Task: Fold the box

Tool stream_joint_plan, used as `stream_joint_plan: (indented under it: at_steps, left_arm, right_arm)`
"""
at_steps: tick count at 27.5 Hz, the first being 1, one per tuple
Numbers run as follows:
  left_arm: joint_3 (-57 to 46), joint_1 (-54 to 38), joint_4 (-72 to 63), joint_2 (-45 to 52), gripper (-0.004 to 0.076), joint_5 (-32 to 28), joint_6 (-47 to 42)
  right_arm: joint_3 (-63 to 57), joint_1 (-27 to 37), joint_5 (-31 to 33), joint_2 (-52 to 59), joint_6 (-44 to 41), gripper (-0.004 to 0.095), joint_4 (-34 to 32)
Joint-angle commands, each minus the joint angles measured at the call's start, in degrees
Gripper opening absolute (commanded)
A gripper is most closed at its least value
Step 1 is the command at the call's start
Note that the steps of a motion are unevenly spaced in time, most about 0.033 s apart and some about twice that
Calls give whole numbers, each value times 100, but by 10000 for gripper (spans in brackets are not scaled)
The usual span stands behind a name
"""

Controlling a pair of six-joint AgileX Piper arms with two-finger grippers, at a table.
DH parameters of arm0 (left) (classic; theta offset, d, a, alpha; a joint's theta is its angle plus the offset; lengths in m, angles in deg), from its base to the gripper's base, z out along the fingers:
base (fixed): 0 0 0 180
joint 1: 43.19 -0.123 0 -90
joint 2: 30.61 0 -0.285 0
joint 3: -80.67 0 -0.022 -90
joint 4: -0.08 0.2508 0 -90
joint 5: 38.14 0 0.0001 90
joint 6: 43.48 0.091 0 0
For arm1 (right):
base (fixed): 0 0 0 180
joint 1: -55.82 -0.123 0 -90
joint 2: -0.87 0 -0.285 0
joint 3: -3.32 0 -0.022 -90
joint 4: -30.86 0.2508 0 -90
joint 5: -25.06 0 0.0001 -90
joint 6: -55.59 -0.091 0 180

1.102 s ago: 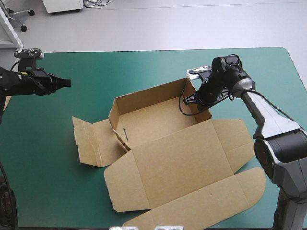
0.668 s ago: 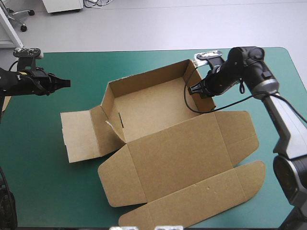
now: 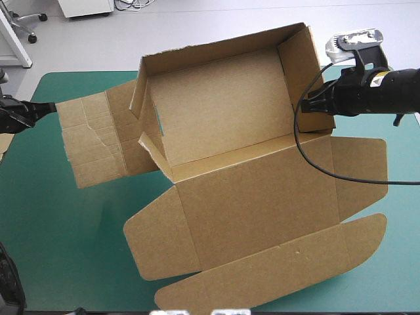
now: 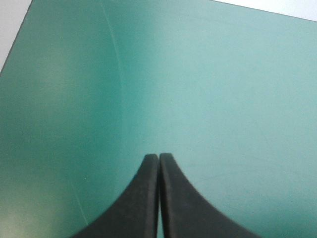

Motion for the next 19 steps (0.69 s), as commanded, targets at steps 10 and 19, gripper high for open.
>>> stream_joint_plan:
  at_steps: [10,19]
  left_arm:
    - [-248,-213,-3055,-110,-8,534,1700]
    - [-1081,651,-3826,-87,-8,1502,2677]
  right_arm:
    - [592,41,-73,278,-5,-34,753]
    - [592,41,-580,-250,132,-33,1128]
